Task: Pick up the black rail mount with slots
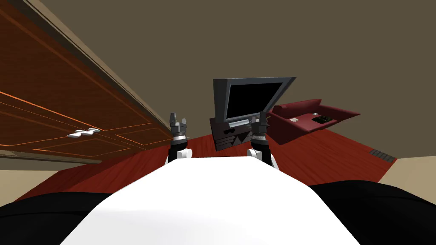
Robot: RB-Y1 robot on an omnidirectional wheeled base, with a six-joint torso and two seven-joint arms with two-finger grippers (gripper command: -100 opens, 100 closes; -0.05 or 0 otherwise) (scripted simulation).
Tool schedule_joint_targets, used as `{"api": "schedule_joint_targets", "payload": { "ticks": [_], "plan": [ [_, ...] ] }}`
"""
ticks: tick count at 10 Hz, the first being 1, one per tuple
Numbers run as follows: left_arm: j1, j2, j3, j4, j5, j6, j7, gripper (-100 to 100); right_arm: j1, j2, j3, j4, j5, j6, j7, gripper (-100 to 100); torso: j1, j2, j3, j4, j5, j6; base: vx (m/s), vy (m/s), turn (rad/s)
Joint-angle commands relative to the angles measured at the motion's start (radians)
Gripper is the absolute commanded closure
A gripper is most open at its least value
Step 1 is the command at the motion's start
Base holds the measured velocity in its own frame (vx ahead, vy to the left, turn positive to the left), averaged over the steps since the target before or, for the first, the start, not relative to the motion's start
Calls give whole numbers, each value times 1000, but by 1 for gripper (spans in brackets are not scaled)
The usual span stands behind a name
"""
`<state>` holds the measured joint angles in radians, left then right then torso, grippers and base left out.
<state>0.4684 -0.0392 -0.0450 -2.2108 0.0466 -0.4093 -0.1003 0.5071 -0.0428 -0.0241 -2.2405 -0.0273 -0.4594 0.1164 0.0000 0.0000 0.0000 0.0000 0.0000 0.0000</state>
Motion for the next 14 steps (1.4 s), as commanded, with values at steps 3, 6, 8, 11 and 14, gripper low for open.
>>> {"api": "schedule_joint_targets", "payload": {
  "ticks": [3,6,8,11,14],
  "plan": [
    [0,0,0,0,0,0,0,0,-18,-71,16,65,54,-3,13,-100,-1,0,0,0,0,0,-11,-3,152],
    [0,0,0,0,0,0,0,0,-42,-140,37,145,124,-7,29,-100,-1,1,0,0,0,0,-17,-7,195],
    [0,0,0,0,0,0,0,0,-52,-166,45,177,153,-9,34,-100,-1,1,1,0,0,0,-21,-12,155],
    [0,0,0,0,0,0,0,0,-85,-255,76,277,246,-17,53,-100,-1,1,1,0,0,0,-27,-3,244],
    [0,0,0,0,0,0,0,0,-97,-287,88,322,286,-20,60,-100,-1,1,1,0,0,0,-21,-6,149]
  ]
}}
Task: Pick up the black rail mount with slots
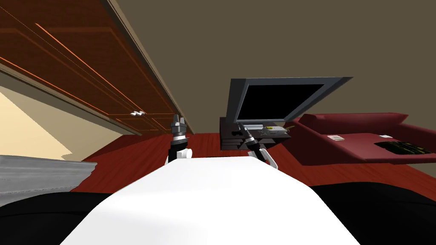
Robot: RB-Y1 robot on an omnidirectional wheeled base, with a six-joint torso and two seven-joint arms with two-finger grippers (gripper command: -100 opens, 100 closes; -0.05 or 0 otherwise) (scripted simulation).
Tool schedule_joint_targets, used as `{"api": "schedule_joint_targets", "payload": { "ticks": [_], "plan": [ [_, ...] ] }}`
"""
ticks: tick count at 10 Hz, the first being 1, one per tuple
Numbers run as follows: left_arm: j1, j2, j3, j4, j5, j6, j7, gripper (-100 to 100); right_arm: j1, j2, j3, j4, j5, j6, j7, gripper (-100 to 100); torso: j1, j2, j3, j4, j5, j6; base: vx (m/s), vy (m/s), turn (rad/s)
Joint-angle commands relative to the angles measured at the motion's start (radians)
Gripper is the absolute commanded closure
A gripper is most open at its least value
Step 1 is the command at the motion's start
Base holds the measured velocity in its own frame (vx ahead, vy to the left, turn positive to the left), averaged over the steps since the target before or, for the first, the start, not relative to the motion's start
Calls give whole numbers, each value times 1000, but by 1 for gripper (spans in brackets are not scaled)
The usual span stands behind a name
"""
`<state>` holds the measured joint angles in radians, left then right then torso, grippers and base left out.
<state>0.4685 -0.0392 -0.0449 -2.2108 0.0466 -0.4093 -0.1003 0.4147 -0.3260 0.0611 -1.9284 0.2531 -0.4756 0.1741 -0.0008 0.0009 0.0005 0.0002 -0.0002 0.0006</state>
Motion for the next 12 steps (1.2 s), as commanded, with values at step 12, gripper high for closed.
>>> {"api": "schedule_joint_targets", "payload": {
  "ticks": [12],
  "plan": [
    [0,0,0,0,0,0,0,0,-92,-237,88,322,282,-32,77,-100,0,-1,0,0,0,0,-19,1,193]
  ]
}}
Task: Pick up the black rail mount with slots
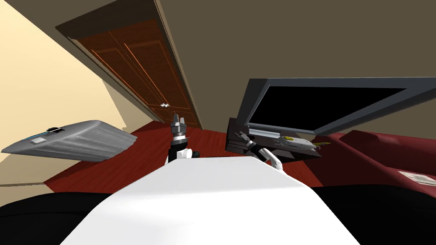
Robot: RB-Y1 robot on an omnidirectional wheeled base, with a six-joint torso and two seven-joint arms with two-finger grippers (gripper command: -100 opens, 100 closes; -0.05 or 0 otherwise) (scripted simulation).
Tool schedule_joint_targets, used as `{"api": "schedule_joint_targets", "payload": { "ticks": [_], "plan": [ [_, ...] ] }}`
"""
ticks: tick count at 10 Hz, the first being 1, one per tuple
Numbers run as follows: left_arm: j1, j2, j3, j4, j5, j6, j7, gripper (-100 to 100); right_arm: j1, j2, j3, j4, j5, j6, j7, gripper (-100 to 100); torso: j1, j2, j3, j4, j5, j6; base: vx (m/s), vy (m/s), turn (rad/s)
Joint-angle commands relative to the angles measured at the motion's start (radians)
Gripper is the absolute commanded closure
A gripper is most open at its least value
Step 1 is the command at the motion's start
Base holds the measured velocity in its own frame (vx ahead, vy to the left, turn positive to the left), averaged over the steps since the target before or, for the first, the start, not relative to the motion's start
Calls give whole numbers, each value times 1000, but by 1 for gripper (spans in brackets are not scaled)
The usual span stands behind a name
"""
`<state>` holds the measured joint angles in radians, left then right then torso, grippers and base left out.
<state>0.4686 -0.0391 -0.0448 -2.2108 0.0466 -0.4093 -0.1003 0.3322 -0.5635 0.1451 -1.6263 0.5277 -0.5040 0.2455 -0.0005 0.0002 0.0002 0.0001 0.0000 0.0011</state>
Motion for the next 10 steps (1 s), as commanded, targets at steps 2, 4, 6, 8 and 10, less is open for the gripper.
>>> {"api": "schedule_joint_targets", "payload": {
  "ticks": [2,4,6,8,10],
  "plan": [
    [0,0,0,0,0,0,0,0,-22,-31,15,71,48,-8,21,-100,0,0,0,0,0,-1,-7,5,163],
    [0,0,0,0,0,0,0,0,-34,-62,26,122,88,-13,38,-100,0,0,0,0,0,0,-3,5,158],
    [0,0,0,0,0,0,0,0,-46,-92,36,175,129,-18,57,-100,0,-1,0,0,0,-1,-1,5,154],
    [0,0,0,0,0,0,0,0,-58,-121,46,229,168,-23,76,-100,0,-1,-1,0,0,0,3,6,141],
    [0,0,0,0,0,0,0,0,-69,-148,55,284,207,-28,97,-100,0,-1,-1,0,0,0,4,5,138]
  ]
}}
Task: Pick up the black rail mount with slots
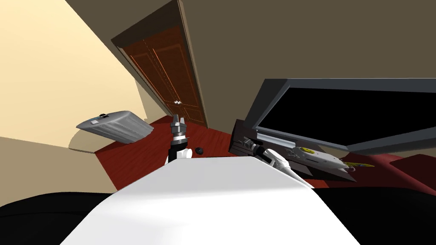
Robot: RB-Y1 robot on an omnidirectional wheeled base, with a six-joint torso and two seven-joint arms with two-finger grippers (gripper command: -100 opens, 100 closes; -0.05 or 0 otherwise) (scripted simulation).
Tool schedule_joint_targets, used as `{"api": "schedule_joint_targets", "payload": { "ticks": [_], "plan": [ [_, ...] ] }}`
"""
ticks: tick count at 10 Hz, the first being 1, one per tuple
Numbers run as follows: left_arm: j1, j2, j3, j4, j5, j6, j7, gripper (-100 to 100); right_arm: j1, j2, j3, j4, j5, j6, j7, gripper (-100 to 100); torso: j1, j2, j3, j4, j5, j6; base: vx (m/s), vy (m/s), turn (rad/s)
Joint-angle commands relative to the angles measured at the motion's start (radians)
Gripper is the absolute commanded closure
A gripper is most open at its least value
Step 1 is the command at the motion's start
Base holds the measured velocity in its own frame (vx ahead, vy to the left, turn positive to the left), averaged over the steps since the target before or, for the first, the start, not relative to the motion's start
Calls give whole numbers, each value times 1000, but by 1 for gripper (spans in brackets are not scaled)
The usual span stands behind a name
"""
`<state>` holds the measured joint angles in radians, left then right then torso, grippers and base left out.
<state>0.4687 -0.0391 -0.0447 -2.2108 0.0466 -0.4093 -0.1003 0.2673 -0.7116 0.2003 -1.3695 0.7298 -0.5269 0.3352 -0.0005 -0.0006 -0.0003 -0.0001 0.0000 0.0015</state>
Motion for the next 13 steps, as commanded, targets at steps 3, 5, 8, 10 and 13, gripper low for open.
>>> {"api": "schedule_joint_targets", "payload": {
  "ticks": [3,5,8,10,13],
  "plan": [
    [0,0,0,0,0,0,0,0,-26,-52,16,108,81,-15,51,-100,0,0,0,0,0,0,8,7,141],
    [0,0,0,0,0,0,0,0,-26,-52,16,138,81,-15,51,-100,0,0,0,0,0,0,5,2,47],
    [0,0,0,0,0,0,0,0,-46,-98,31,219,153,-25,98,-100,0,0,0,0,0,0,9,4,127],
    [0,0,0,0,0,0,0,0,-55,-120,37,290,188,-30,121,-100,0,-1,0,0,0,0,14,3,111],
    [0,0,0,0,0,0,0,0,-72,-160,49,399,253,-40,166,-100,0,-2,-1,0,0,0,23,2,174]
  ]
}}
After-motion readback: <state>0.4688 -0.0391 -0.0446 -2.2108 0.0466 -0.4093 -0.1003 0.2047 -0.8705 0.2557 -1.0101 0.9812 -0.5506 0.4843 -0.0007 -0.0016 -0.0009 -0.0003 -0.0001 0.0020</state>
